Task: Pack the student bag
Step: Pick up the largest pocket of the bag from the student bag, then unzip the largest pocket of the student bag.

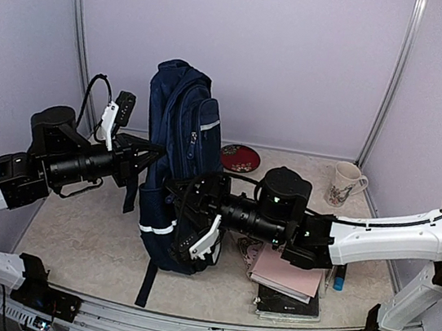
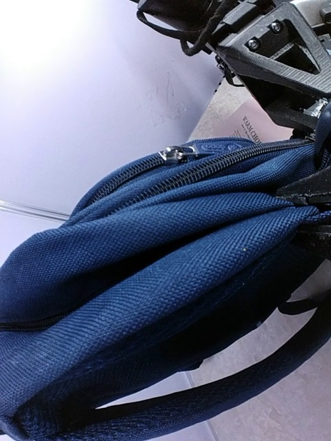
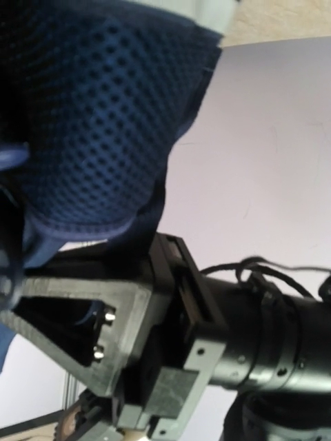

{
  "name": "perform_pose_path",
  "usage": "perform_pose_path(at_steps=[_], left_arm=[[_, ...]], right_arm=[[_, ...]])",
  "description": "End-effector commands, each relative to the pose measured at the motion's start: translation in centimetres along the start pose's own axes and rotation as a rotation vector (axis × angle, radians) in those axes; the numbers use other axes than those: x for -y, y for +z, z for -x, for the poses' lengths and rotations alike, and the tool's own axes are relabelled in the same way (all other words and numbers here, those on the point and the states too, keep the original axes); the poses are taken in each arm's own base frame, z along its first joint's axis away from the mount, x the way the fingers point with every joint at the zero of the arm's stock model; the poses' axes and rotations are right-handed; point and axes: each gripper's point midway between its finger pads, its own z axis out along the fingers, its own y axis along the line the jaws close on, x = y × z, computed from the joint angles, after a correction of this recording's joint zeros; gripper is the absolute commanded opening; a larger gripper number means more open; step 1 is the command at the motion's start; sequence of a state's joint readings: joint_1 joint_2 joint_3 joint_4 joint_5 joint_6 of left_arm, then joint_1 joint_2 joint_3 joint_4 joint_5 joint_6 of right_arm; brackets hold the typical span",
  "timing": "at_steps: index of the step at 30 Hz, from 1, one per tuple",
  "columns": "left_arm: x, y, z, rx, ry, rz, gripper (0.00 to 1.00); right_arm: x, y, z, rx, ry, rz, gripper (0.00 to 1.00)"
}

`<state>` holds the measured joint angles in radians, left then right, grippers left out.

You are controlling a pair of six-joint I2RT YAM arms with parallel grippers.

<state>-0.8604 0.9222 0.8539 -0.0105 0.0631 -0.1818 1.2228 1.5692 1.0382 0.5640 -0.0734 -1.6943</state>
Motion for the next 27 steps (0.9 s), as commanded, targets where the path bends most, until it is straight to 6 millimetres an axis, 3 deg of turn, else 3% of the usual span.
perform_pose_path(at_steps=[1,6,8,10,13,16,21,27], left_arm=[[2.2,-1.2,6.0,0.178,0.029,-0.076,0.0],[2.2,-0.9,5.7,0.167,0.034,-0.073,0.0],[2.2,-0.8,5.7,0.166,0.039,-0.074,0.0],[2.3,-0.9,5.6,0.163,0.046,-0.079,0.0],[2.3,-0.9,5.3,0.156,0.059,-0.076,0.0],[1.7,-0.8,4.5,0.128,0.08,-0.041,0.0],[0.6,-0.2,3.0,0.061,0.164,0.017,0.0],[3.1,-0.8,2.8,0.059,0.239,-0.111,0.0]], right_arm=[[-1.7,0.8,-1.9,-0.122,-0.11,0.077,0.44],[-1.8,0.8,-2.0,-0.146,-0.103,0.116,0.3],[-2.1,0.8,-1.7,-0.141,-0.096,0.138,0.18],[-2.4,0.7,-1.7,-0.151,-0.093,0.15,0.0],[-2.0,0.7,-1.9,-0.165,-0.058,0.13,0.0],[0.0,0.7,-1.7,-0.145,0.04,0.091,0.0],[6.3,2.3,-1.6,-0.066,0.405,0.055,0.0],[12.4,2.9,-2.9,-0.007,0.642,-0.056,0.0]])
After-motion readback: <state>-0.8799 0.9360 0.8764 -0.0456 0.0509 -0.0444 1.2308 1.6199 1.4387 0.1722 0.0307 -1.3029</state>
